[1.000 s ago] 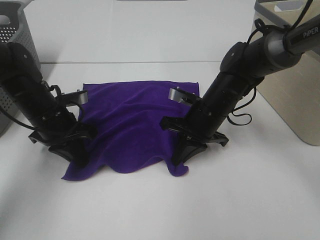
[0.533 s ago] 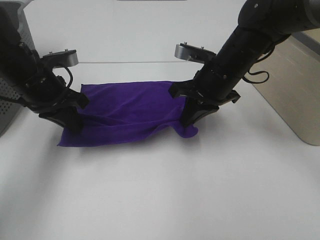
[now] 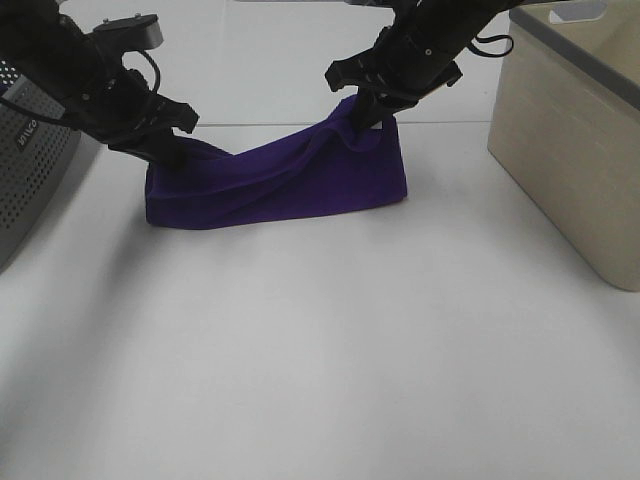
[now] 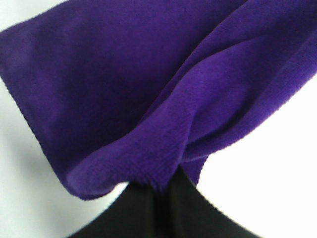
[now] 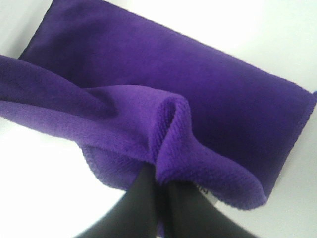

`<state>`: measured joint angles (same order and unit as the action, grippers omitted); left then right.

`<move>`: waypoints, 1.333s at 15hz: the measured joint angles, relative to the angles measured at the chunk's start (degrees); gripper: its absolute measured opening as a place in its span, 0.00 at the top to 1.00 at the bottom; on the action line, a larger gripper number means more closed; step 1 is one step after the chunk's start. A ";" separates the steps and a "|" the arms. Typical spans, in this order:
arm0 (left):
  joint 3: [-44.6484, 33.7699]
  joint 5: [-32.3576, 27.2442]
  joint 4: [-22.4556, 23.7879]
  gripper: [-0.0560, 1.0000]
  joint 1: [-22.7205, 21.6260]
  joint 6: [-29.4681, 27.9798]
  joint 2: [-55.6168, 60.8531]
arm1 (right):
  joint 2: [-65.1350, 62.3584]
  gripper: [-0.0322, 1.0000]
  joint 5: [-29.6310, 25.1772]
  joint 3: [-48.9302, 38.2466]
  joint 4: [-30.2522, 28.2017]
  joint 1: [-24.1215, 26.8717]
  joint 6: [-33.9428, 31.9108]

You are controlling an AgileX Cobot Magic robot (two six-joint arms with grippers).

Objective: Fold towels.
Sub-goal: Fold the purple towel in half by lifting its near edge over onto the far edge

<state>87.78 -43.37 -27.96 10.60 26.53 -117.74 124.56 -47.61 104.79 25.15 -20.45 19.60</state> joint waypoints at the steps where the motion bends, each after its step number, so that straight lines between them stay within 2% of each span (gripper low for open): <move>1: 2.46 0.00 0.06 0.95 0.00 0.00 -2.41 | 2.75 0.94 -1.15 3.50 -0.34 0.46 0.00; 5: 13.01 0.63 0.11 0.93 0.00 -0.17 -12.26 | 12.61 0.94 -3.32 13.24 -3.21 1.03 -1.38; 8: 19.19 1.32 0.17 0.91 0.00 -1.09 -17.42 | 15.01 0.94 -1.78 15.01 -4.01 1.66 -1.43; 9: 20.17 1.55 0.29 0.91 0.00 -1.26 -18.33 | 15.18 0.94 1.43 15.24 -4.24 2.35 -1.43; 10: 20.28 1.72 0.74 0.91 0.00 -1.32 -18.68 | 15.18 0.94 2.18 15.24 -4.35 2.64 -1.43; 20: 22.00 5.04 2.29 0.89 0.00 -1.89 -20.17 | 17.59 0.94 2.58 15.30 -4.07 2.86 -1.95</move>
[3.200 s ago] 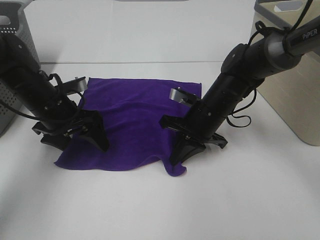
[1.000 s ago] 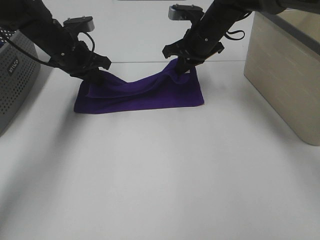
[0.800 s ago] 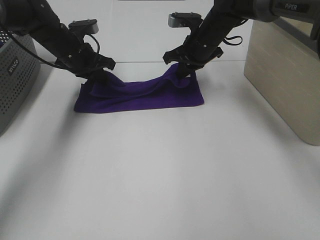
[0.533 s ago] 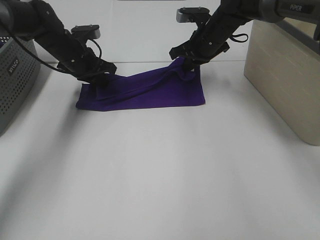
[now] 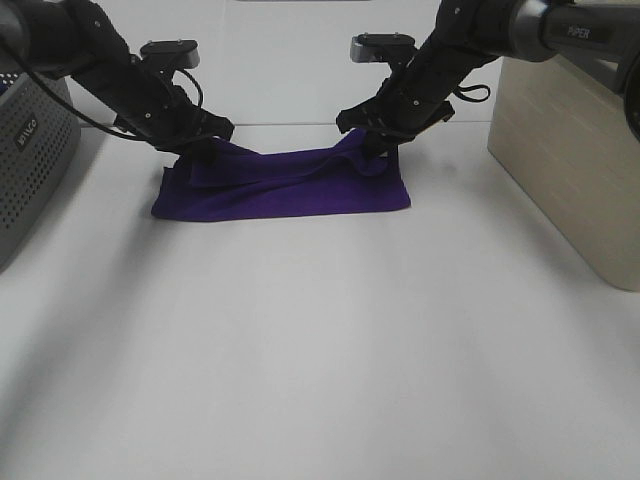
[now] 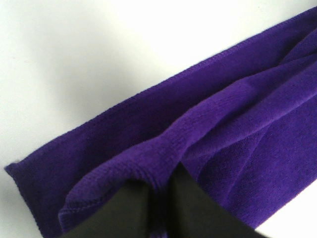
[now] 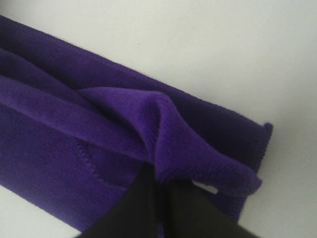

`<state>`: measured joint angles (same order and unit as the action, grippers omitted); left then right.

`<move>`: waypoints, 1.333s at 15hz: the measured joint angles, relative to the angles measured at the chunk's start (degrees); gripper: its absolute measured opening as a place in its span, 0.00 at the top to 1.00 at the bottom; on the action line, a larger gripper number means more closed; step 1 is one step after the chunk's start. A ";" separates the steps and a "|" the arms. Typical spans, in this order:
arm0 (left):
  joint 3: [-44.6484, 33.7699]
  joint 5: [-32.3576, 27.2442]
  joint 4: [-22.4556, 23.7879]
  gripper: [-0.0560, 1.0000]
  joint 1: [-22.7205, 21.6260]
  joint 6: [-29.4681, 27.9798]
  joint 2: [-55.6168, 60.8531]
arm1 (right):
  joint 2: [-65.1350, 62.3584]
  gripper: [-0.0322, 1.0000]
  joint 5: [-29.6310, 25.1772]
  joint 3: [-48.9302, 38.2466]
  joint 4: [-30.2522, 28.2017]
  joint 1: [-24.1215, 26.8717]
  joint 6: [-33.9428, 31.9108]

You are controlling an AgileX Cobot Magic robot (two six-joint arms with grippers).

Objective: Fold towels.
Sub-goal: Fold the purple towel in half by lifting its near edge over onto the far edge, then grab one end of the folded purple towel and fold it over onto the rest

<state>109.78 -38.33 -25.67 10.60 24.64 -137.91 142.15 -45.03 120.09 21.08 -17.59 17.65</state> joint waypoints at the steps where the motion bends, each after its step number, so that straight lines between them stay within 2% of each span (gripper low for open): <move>1: 0.00 0.29 0.69 0.89 -0.06 0.00 0.00 | 0.46 0.94 -0.23 0.06 0.74 0.00 -0.11; 4: 0.00 0.57 0.69 0.85 -1.60 -0.86 0.00 | 1.09 0.94 -0.34 0.06 2.18 0.00 -0.34; 5: 0.00 -0.57 -0.69 0.74 -2.81 -0.86 0.00 | 1.09 0.91 -0.23 0.06 2.52 0.00 -0.34; 7: 0.00 -1.03 -0.86 0.64 -3.15 -0.86 0.00 | 1.09 0.84 -0.23 0.06 3.44 0.00 -0.34; 9: 0.00 -2.41 -1.15 0.54 -3.09 -0.92 0.00 | 1.09 0.65 -0.34 0.11 3.84 0.00 -0.34; 10: 0.00 -2.98 -1.09 0.48 -3.09 -2.52 0.00 | 1.09 0.52 -1.32 0.11 3.84 0.00 -0.34; 11: 0.52 -4.07 -0.57 0.37 -3.09 -4.07 0.00 | 1.03 0.28 -3.09 0.11 3.78 0.00 -0.40; 13: 2.18 -7.39 0.63 0.28 -3.09 -5.84 0.00 | 0.17 0.17 -5.67 0.11 3.72 0.00 -0.40; 15: 5.61 -14.21 2.46 0.23 -3.44 -7.85 -0.06 | -3.09 0.13 -9.57 0.63 3.61 0.00 -0.40; 17: 8.82 -19.60 2.23 0.23 -5.10 -8.37 -0.86 | -8.08 0.12 -15.36 1.03 2.12 0.00 -1.32; 20: 11.97 -25.84 -0.97 0.23 -8.31 -7.79 -5.10 | -11.80 0.12 -23.61 1.20 -5.61 0.00 -8.94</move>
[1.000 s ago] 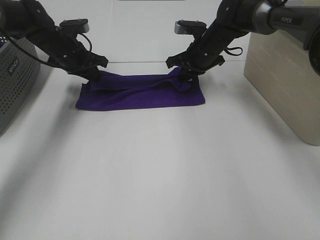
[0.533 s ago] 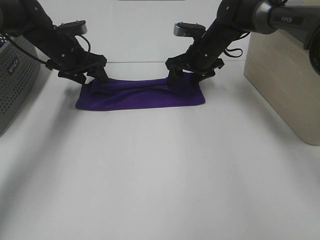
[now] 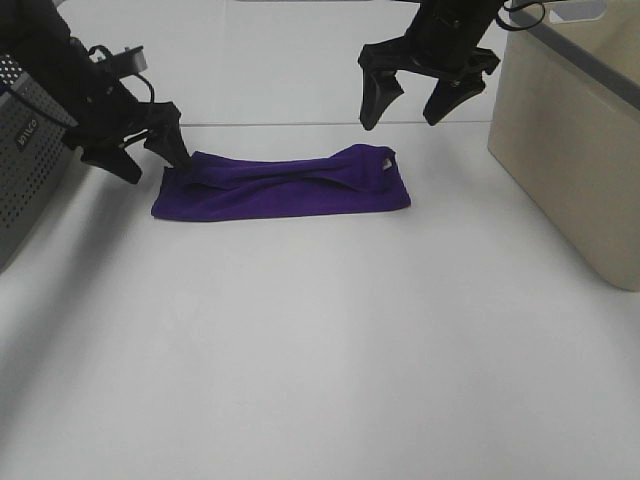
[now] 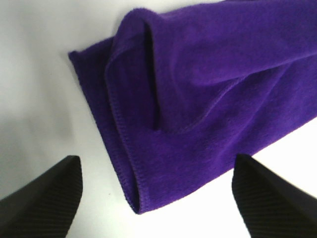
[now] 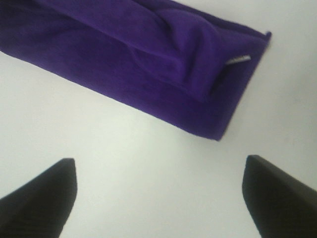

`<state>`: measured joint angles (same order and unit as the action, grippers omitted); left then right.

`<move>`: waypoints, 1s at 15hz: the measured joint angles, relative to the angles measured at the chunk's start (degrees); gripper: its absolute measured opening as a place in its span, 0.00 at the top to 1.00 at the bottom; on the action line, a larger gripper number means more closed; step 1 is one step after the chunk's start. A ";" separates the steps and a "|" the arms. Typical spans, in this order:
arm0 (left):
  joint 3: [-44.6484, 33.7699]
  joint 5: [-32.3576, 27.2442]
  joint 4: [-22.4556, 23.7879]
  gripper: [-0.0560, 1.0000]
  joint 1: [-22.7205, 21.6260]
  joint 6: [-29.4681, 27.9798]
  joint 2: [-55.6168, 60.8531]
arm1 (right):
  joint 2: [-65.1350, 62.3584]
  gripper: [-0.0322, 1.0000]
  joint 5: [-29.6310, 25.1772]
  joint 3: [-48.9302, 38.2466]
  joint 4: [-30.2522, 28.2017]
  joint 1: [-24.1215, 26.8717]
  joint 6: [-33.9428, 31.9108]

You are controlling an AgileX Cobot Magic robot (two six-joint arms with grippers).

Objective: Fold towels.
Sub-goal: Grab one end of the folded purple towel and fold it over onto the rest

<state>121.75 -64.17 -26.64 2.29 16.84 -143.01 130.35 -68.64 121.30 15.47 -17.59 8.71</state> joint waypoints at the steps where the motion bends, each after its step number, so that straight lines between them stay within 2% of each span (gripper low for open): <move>1: 0.00 -0.80 -1.09 0.23 -0.34 0.57 -1.26 | -0.40 0.12 -0.63 0.00 -2.18 0.00 -1.32; 4: 0.11 -1.55 -2.64 0.23 -0.74 0.86 -2.92 | -1.09 0.12 -1.03 0.00 -4.53 0.06 -2.23; 9: 1.03 -1.15 -9.97 0.23 -0.74 2.18 -5.21 | -1.20 0.12 -1.09 0.00 -4.64 0.06 -2.23; 11: 2.35 -0.69 -12.89 0.25 0.69 2.46 -6.76 | -1.20 0.12 -1.09 0.00 -4.64 0.06 -2.23; 13: 4.35 0.34 -13.24 0.32 3.50 2.46 -8.08 | -1.20 0.12 -1.09 0.00 -4.64 0.06 -2.23; 14: 5.04 1.20 -13.06 0.40 4.47 2.41 -8.48 | -1.20 0.12 -1.09 0.00 -4.64 0.06 -2.23; 15: 5.56 1.49 -12.78 0.54 4.87 2.41 -8.94 | -1.20 0.12 -1.09 0.00 -4.64 0.06 -2.23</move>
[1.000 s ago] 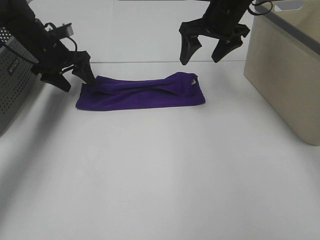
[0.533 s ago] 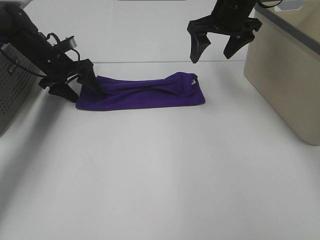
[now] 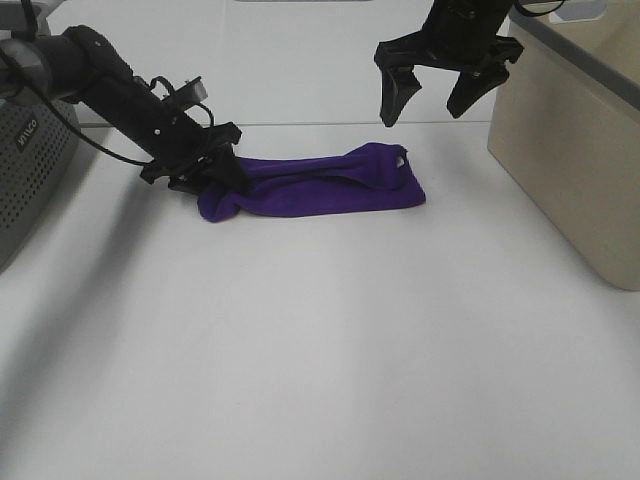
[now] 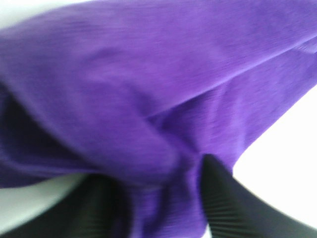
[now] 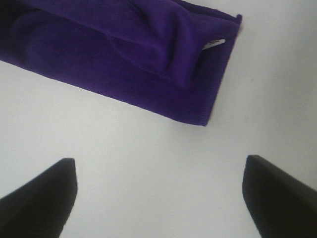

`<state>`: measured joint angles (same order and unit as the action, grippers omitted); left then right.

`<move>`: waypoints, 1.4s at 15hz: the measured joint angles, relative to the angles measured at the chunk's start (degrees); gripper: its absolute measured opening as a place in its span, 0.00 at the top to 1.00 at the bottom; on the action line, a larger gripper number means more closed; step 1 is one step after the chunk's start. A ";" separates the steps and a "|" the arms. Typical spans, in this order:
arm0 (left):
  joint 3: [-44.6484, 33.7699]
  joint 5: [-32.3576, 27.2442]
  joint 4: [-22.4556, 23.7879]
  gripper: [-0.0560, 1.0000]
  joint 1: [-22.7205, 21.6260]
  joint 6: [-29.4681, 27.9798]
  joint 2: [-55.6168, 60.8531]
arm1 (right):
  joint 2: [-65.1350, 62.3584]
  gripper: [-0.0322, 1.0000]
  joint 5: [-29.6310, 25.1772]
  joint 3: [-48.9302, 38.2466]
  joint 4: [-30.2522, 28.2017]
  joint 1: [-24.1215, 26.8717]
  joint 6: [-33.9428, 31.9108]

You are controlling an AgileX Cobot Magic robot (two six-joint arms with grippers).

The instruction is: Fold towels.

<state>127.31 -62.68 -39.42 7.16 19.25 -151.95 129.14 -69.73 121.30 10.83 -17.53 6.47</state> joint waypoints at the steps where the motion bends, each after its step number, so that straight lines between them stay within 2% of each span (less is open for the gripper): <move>1: 0.29 0.11 0.40 0.72 0.11 0.00 -0.46 | 0.00 0.12 0.00 0.00 0.00 0.00 0.00; 2: 0.34 0.23 0.92 0.86 0.11 0.06 -0.63 | 0.00 0.12 0.00 0.00 0.00 0.00 0.00; 3: 0.34 0.29 1.15 0.90 0.11 0.06 -0.63 | 0.00 0.12 0.00 0.00 0.00 0.00 -0.17; 4: 0.40 -0.34 3.27 0.91 -0.06 0.74 0.11 | -0.74 0.12 0.00 0.00 0.06 0.00 -0.17; 5: 0.40 -0.34 3.27 0.91 -0.06 0.74 0.11 | -0.74 0.12 0.00 0.00 0.06 0.00 -0.17; 6: 0.40 -2.06 8.25 0.91 -1.49 0.97 2.23 | -3.32 0.12 -0.11 0.00 0.06 0.00 -0.23; 8: 1.55 -3.95 9.97 0.91 -3.32 1.15 5.61 | -5.56 0.12 -0.11 0.00 0.57 0.00 -0.34; 10: 3.78 -5.67 10.03 0.91 -2.92 1.72 7.33 | -8.25 0.12 -0.11 0.00 2.98 0.00 -0.40; 13: 5.39 -5.73 9.97 0.91 2.86 3.78 7.51 | -12.15 0.12 -0.17 0.00 4.13 0.00 -0.40; 17: 5.39 -0.11 9.57 0.90 9.00 4.13 5.50 | -14.55 0.12 -0.23 0.00 4.18 0.00 -0.40; 18: 5.39 1.89 8.77 0.85 10.14 4.18 4.93 | -15.01 0.12 -0.23 0.00 4.18 0.00 -0.40; 19: 5.39 3.50 7.33 0.73 11.12 4.18 4.64 | -15.24 0.12 -0.29 0.00 4.18 0.00 -0.40; 20: 5.39 4.98 5.21 0.54 11.97 4.18 4.58 | -15.24 0.12 -0.29 0.00 4.18 0.00 -0.40; 21: 5.39 6.59 0.34 0.27 13.18 4.58 4.81 | -15.24 0.12 -0.29 0.00 5.27 0.00 -0.40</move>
<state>132.70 -56.09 -39.08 20.34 23.84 -147.14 113.90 -70.02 121.30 16.10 -17.53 6.07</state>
